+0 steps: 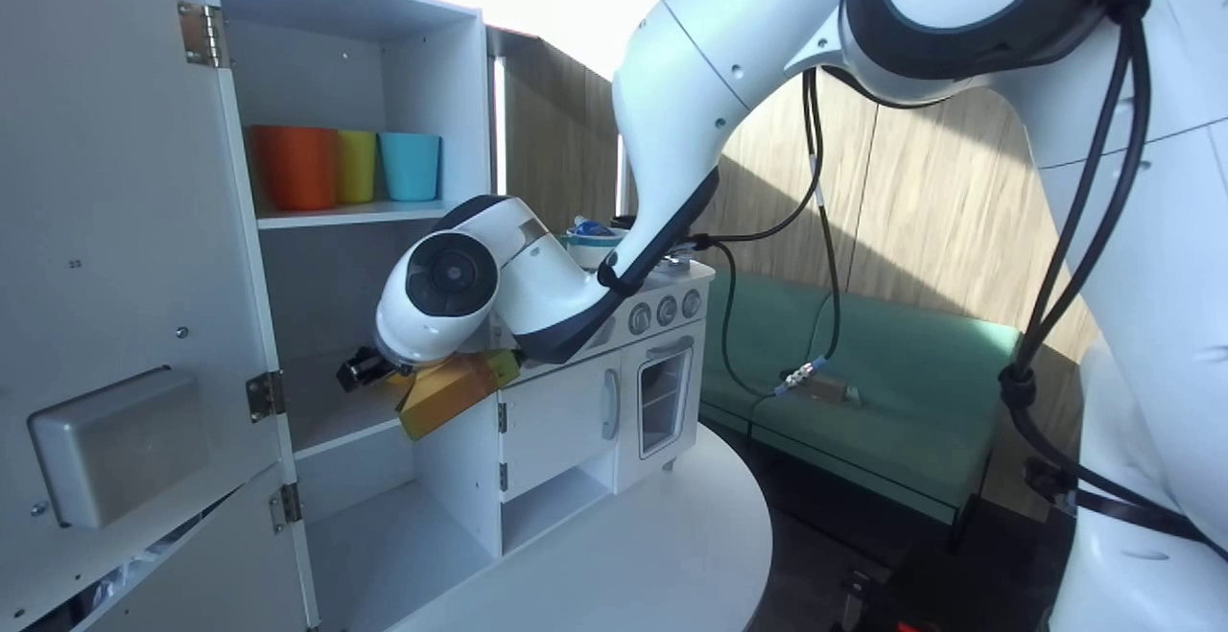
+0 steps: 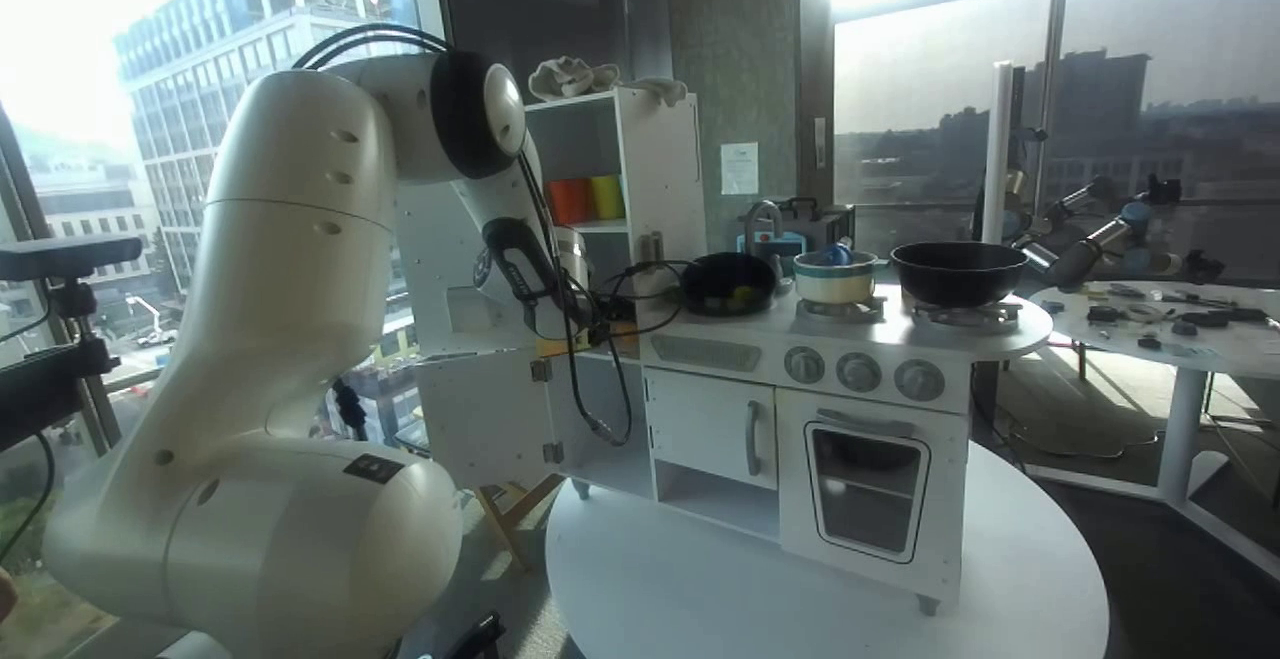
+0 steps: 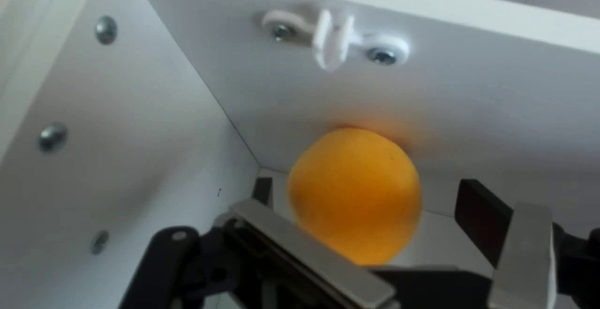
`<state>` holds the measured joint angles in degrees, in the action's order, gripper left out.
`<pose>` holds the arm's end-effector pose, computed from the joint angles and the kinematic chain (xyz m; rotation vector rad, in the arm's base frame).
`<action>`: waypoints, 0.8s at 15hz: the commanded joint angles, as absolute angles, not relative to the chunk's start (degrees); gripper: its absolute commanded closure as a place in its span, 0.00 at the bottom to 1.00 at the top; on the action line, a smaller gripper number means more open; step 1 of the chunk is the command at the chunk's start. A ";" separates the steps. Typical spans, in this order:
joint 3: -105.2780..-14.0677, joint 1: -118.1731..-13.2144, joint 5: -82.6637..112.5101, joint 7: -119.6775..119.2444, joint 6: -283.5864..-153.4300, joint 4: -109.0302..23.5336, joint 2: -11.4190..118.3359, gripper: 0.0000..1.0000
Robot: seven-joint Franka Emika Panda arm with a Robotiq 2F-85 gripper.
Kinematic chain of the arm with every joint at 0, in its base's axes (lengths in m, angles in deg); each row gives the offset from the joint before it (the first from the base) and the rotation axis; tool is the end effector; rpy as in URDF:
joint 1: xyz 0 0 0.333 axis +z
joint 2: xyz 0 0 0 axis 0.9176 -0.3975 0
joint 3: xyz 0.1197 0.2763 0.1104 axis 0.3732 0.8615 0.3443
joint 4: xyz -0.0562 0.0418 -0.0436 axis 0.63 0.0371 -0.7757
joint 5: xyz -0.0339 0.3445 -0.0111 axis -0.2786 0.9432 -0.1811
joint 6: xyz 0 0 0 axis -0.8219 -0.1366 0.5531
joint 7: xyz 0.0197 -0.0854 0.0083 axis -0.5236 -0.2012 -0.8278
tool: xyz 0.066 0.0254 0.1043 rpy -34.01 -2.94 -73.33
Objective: Firstly, shift the bottle to the plastic pot, then the yellow and brown toys to the bowl
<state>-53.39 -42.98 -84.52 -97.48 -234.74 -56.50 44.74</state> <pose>0.5614 0.2871 0.3248 2.5302 0.2724 1.4175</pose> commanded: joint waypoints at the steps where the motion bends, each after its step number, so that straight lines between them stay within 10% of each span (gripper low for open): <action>1: -53.74 -41.55 -89.79 -104.55 -229.54 -55.42 43.87 0.00; 12: -42.29 -49.98 -92.54 -109.20 -225.21 -57.89 45.09 0.85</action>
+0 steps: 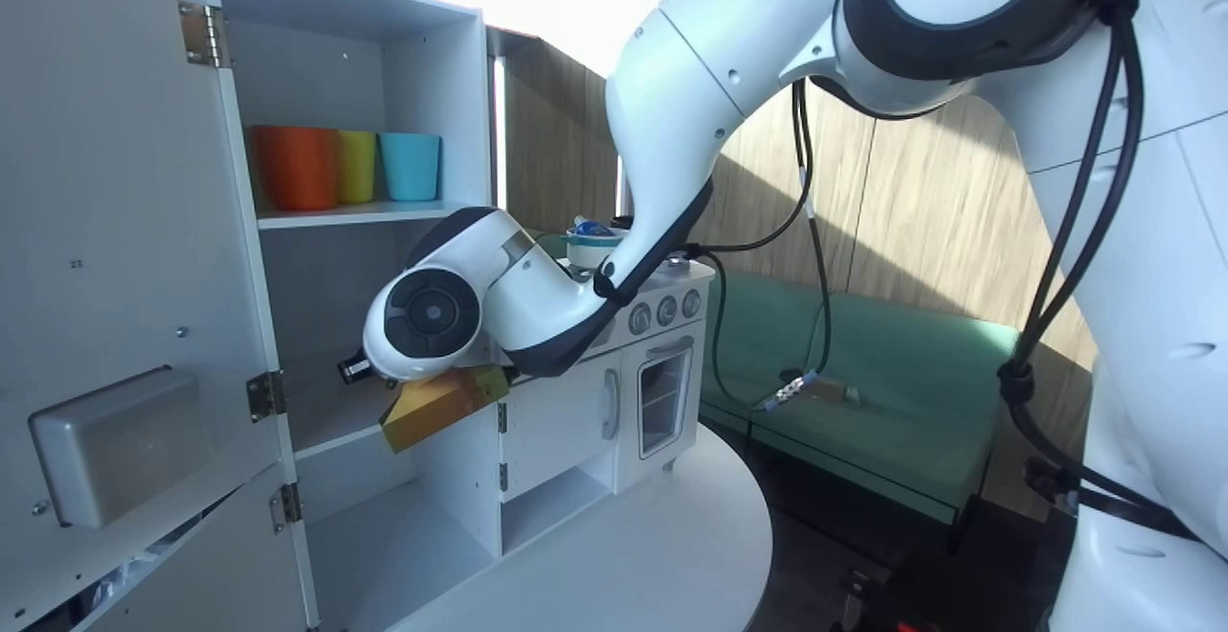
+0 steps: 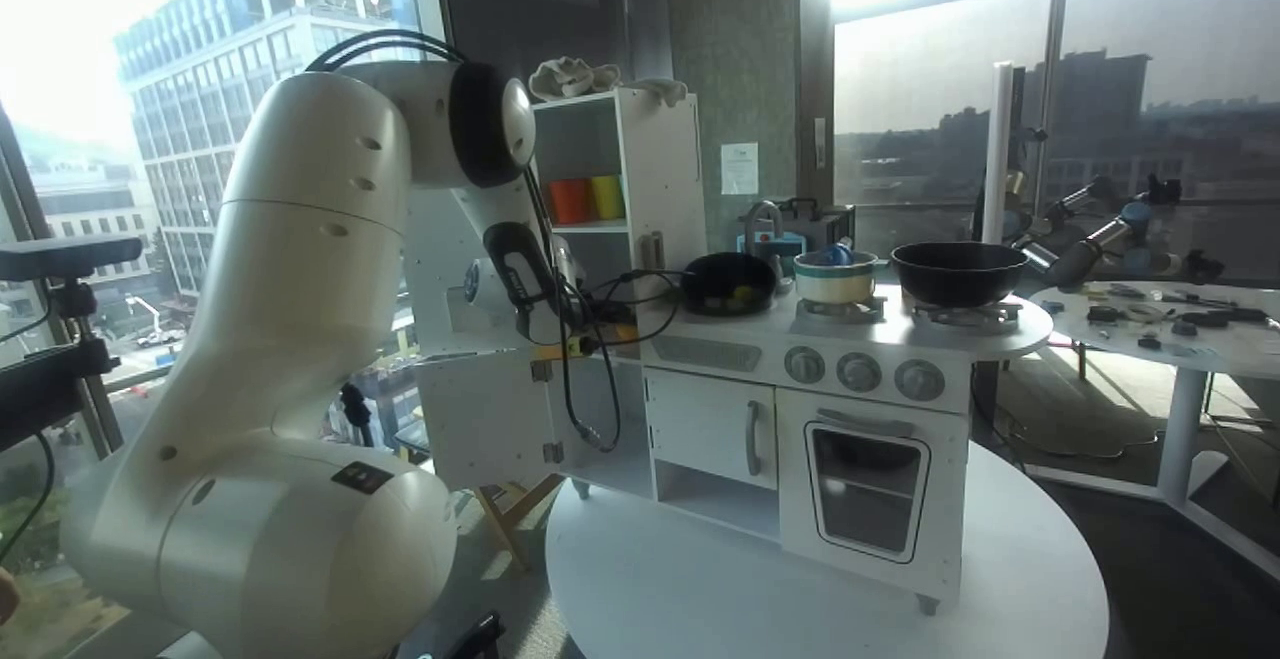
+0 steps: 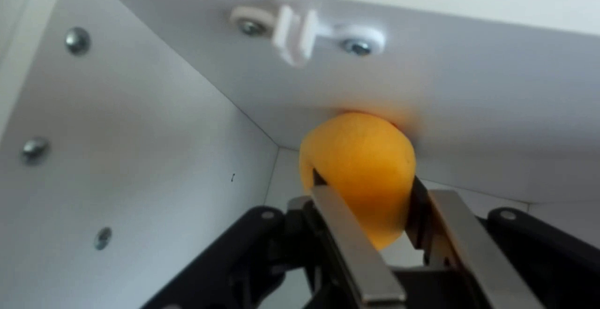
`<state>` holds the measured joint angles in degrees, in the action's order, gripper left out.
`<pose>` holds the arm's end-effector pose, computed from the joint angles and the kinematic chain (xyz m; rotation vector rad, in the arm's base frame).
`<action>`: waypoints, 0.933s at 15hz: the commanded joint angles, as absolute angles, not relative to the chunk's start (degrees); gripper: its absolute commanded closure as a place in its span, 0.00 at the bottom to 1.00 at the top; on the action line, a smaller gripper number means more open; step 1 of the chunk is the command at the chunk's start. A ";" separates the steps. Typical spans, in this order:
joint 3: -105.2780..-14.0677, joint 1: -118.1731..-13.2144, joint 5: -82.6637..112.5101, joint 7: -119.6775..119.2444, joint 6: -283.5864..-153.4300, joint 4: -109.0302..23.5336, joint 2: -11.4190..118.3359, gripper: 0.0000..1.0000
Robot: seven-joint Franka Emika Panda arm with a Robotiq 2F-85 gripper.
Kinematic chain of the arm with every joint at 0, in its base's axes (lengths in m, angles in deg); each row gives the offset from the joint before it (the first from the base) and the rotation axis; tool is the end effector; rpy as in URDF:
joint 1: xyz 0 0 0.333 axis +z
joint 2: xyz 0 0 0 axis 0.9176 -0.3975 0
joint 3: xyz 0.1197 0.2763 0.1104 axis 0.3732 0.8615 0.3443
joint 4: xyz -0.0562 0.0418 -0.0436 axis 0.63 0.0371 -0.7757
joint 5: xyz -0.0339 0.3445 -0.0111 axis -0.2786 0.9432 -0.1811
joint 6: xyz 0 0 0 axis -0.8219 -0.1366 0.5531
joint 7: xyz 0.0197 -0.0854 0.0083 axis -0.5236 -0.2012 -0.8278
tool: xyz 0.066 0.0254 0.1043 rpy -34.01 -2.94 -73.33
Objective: Firstly, shift the bottle to the plastic pot, then the yellow and brown toys to the bowl
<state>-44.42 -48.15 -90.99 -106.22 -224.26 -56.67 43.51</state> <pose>0.5624 0.2940 0.3187 2.4495 0.1329 1.5307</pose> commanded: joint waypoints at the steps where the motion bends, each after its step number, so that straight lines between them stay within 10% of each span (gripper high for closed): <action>1: -41.90 -50.32 -92.80 -110.32 -225.49 -58.48 45.75 0.84; 14: -37.46 -50.96 -70.84 -101.14 -231.51 -72.04 58.83 0.83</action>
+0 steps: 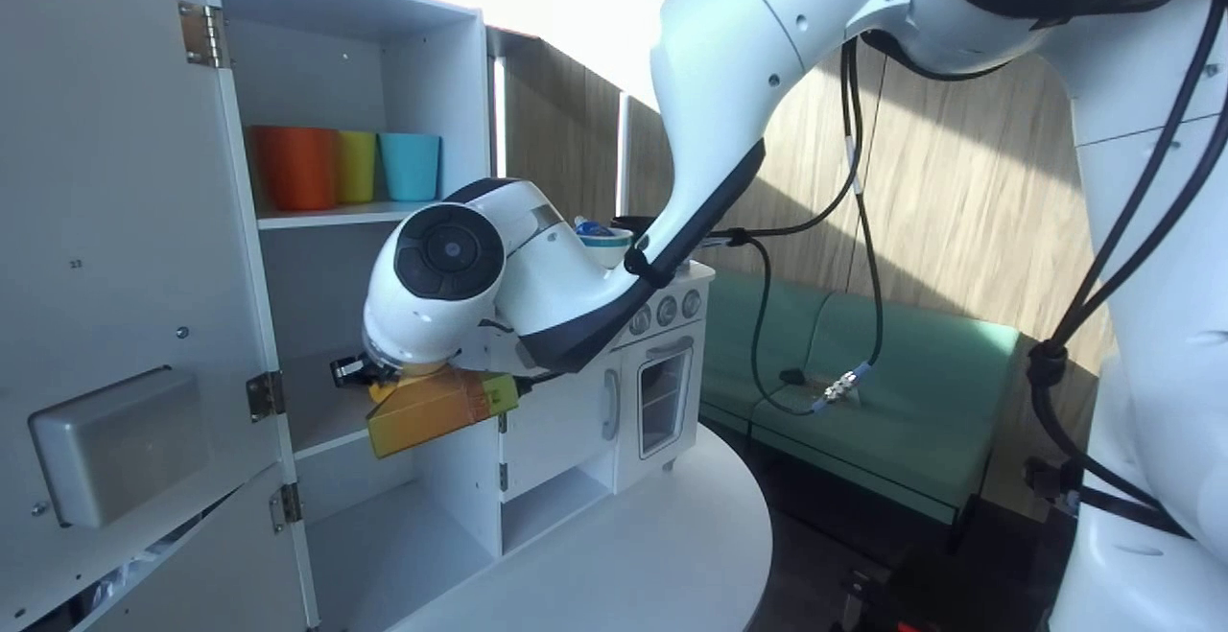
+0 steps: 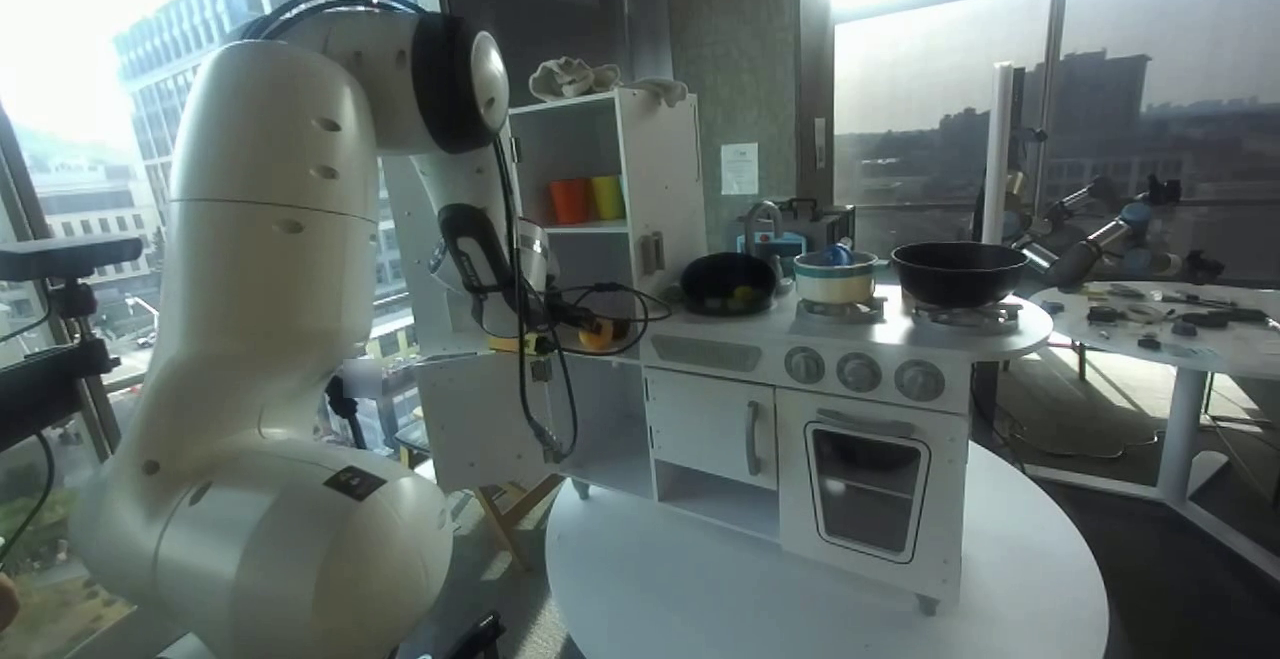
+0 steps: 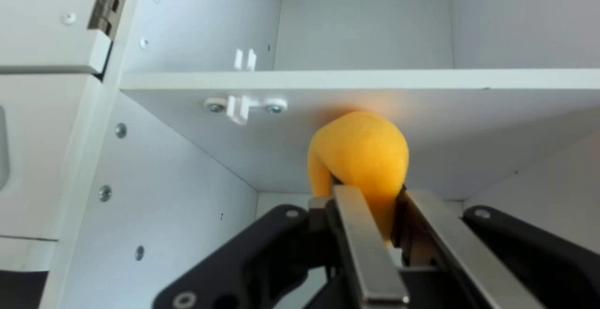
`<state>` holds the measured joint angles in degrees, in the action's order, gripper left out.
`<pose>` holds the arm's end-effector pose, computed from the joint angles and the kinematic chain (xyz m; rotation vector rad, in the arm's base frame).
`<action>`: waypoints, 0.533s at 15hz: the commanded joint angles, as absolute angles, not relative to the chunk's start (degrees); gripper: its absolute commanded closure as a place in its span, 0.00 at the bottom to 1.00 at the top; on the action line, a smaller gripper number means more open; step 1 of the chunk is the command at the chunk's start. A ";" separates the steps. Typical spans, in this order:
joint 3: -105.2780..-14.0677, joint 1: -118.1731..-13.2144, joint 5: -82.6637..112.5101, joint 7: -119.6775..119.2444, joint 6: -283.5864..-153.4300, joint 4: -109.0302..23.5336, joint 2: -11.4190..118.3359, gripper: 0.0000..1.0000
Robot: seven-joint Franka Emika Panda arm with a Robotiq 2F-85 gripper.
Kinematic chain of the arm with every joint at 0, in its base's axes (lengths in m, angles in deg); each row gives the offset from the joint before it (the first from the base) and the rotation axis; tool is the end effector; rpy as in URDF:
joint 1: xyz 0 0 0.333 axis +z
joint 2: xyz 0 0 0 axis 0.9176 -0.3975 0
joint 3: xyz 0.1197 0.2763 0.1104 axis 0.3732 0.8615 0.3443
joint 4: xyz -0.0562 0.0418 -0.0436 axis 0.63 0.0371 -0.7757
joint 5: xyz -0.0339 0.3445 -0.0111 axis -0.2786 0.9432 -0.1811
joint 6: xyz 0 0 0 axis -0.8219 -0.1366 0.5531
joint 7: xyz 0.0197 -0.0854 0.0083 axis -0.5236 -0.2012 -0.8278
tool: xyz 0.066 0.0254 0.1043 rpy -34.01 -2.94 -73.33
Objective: Firstly, shift the bottle to the plastic pot, then the yellow and brown toys to the bowl
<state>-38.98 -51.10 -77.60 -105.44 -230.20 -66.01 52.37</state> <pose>0.5005 0.3090 0.3455 2.6962 -0.0063 1.4036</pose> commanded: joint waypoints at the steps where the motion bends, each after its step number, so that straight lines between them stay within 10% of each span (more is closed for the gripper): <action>1: -36.90 -50.22 -68.27 -100.00 -230.38 -73.79 60.71 0.83; 8: -34.86 -45.93 -63.34 -101.37 -217.70 -79.45 70.12 0.84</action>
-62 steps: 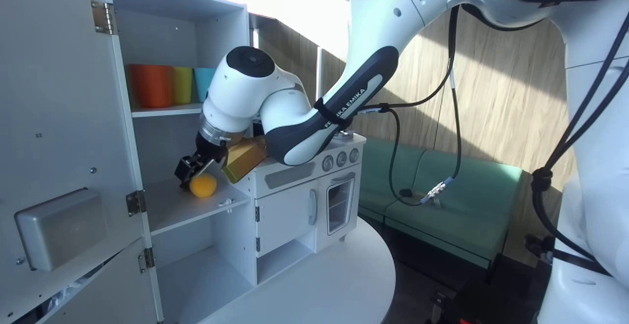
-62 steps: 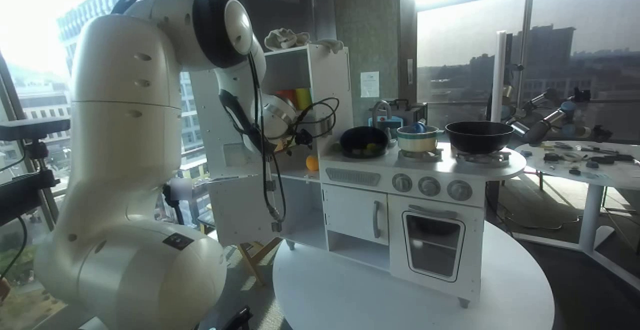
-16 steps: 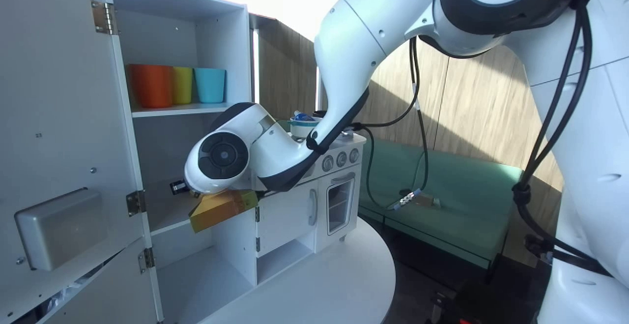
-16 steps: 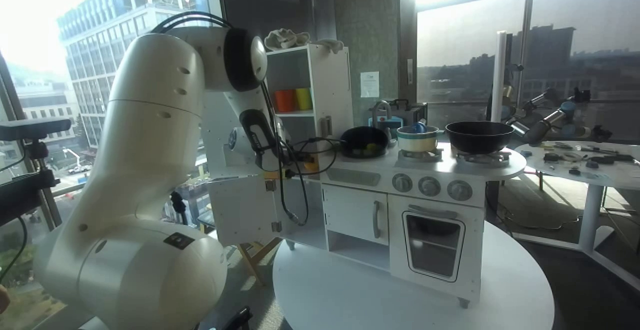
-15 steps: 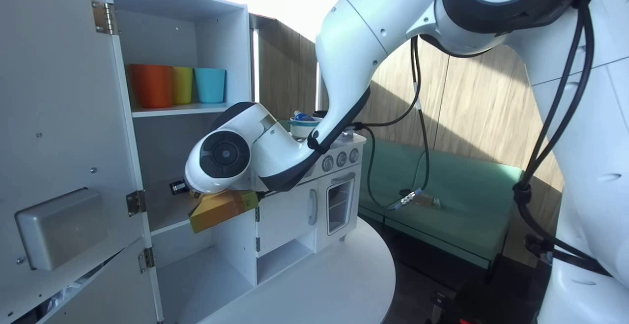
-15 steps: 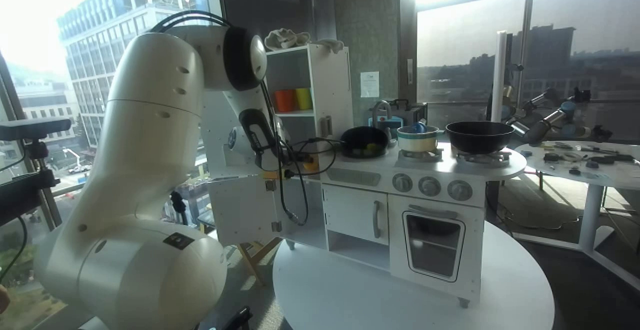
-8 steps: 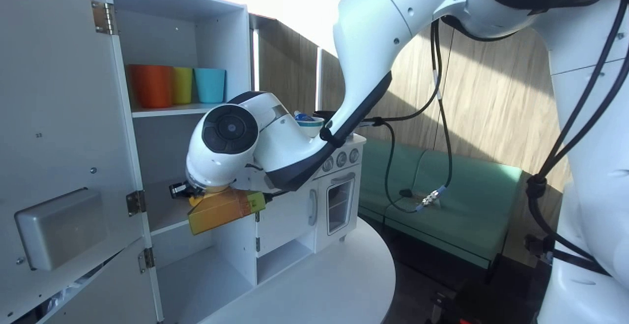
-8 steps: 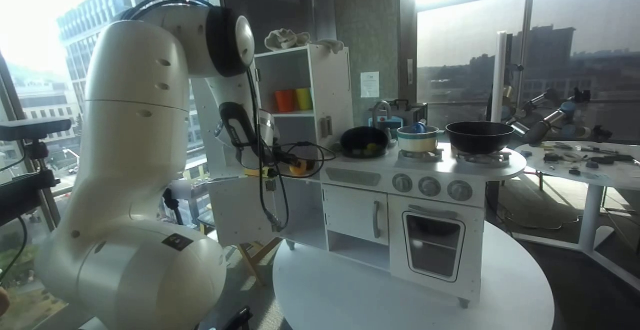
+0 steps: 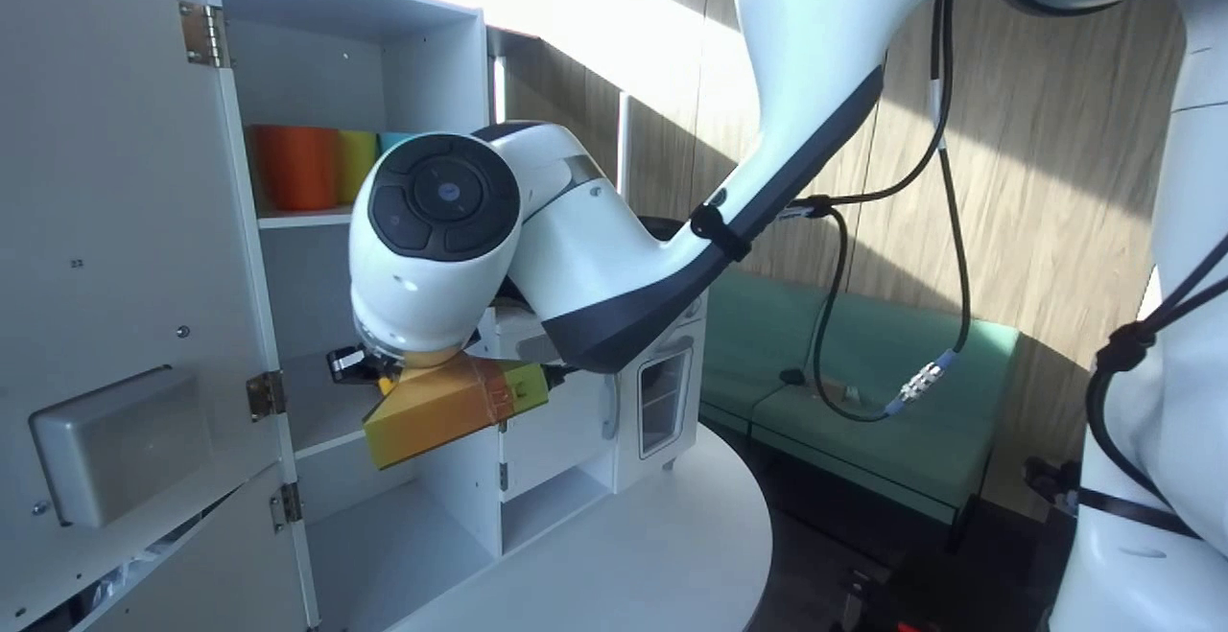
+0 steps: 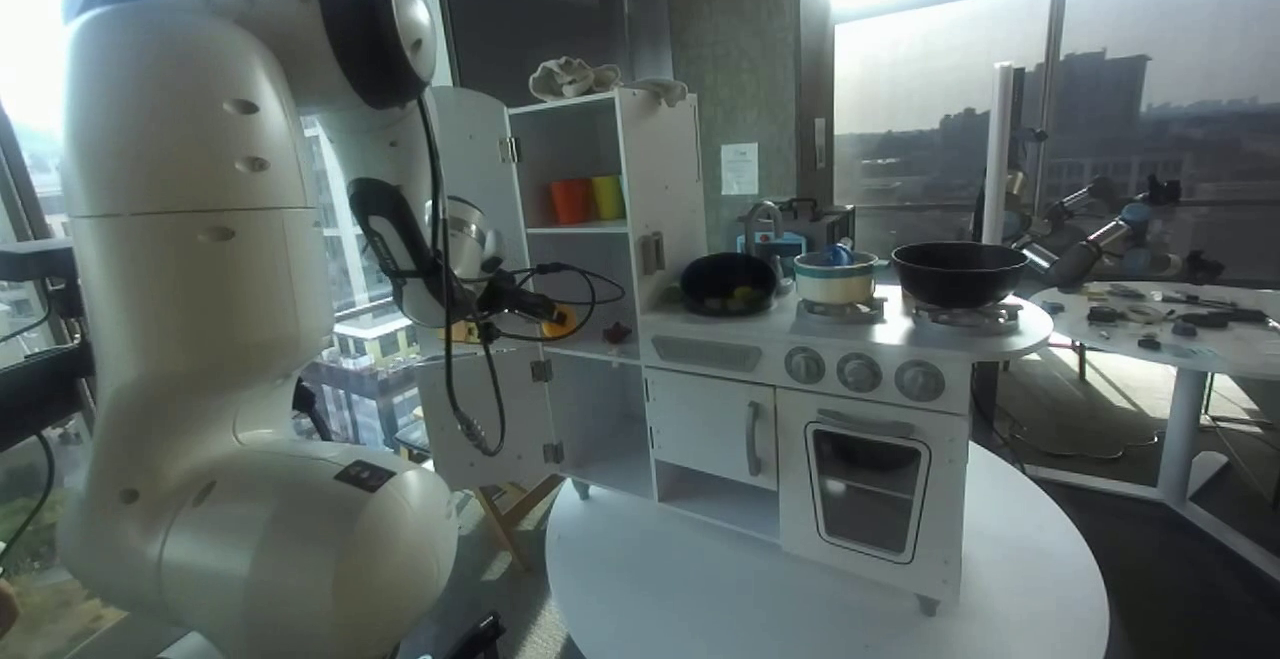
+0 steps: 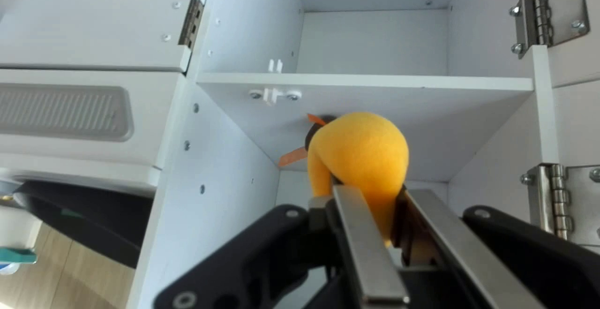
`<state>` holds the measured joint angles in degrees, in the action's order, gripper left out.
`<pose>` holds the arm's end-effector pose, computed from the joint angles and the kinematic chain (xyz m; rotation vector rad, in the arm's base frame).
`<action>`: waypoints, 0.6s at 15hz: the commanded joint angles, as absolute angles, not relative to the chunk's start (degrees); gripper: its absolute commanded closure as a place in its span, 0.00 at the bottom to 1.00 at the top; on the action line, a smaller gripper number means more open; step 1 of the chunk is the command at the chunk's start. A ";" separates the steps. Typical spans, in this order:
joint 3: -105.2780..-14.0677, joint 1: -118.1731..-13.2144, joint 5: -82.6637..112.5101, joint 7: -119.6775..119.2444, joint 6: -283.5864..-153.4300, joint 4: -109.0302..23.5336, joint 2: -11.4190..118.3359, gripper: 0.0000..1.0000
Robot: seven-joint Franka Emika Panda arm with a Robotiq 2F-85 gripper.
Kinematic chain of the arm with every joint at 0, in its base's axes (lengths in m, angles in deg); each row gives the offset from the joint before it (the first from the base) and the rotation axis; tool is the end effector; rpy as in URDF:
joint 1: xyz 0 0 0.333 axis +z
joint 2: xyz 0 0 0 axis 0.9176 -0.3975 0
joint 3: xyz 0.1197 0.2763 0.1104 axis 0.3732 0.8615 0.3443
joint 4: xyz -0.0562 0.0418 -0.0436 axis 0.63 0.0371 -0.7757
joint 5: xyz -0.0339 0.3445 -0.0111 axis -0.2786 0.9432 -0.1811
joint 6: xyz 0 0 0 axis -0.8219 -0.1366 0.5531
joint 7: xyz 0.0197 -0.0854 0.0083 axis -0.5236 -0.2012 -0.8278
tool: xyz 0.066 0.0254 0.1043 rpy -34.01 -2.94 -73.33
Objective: Firstly, shift the bottle to the plastic pot, then the yellow and brown toys to the bowl
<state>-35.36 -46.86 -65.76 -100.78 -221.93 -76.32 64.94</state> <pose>0.4200 0.3258 0.3877 2.6306 -0.0368 1.3716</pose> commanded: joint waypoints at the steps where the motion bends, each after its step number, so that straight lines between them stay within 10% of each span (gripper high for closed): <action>1: -34.60 -45.61 -61.99 -101.30 -216.11 -79.99 71.14 0.84; 9: -32.60 -42.91 -35.61 -95.33 -205.90 -87.40 87.36 0.84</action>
<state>-33.16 -43.80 -43.03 -97.84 -209.87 -83.61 78.51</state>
